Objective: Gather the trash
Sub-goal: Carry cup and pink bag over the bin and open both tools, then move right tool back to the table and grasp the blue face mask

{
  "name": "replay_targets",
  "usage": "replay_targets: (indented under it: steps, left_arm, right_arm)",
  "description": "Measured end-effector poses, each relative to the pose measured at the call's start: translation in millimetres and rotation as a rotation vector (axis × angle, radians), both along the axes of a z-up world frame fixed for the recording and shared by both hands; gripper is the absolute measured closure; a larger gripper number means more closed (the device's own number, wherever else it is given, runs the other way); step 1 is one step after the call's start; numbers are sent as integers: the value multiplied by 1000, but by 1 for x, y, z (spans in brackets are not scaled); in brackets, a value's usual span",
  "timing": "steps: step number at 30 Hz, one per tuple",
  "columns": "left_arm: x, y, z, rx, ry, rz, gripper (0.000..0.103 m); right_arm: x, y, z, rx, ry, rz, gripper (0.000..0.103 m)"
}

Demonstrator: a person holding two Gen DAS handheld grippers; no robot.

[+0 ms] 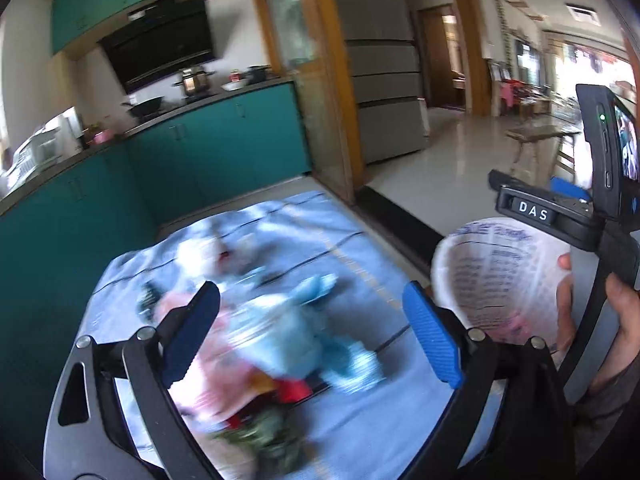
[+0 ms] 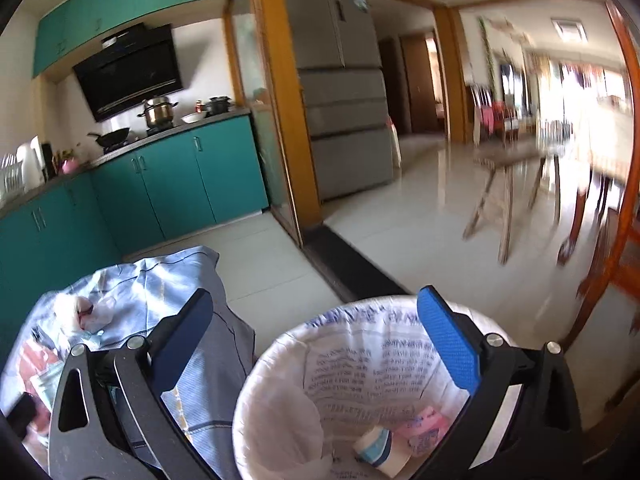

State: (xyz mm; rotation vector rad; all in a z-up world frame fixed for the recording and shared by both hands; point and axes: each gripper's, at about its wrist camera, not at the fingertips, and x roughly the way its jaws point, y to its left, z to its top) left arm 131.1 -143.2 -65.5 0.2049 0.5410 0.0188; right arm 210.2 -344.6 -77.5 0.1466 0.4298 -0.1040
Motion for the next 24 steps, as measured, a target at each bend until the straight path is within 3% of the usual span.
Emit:
replay_targets:
  steps: [3, 6, 11, 14, 17, 20, 24]
  left_arm:
    - [-11, 26, 2, -15, 11, 52, 10]
    - [-24, 52, 1, -19, 11, 106, 10]
    - [-48, 94, -9, -63, 70, 159, 10]
    - [-61, 107, -19, -58, 122, 160, 10]
    - [-70, 114, -29, -51, 160, 164, 10]
    - [-73, 118, -35, -60, 186, 165, 10]
    - [-67, 115, -44, -34, 208, 173, 10]
  right_arm:
    - [-7, 39, 2, -141, -83, -8, 3]
    - [-10, 67, 0, -186, -87, 69, 3]
    - [-11, 100, 12, -59, -61, 301, 3]
    - [5, 131, 34, -63, -15, 436, 3]
    - [8, 156, 50, -86, -67, 518, 3]
    - [4, 160, 33, -76, -79, 536, 3]
    - [14, 163, -4, -75, 52, 575, 3]
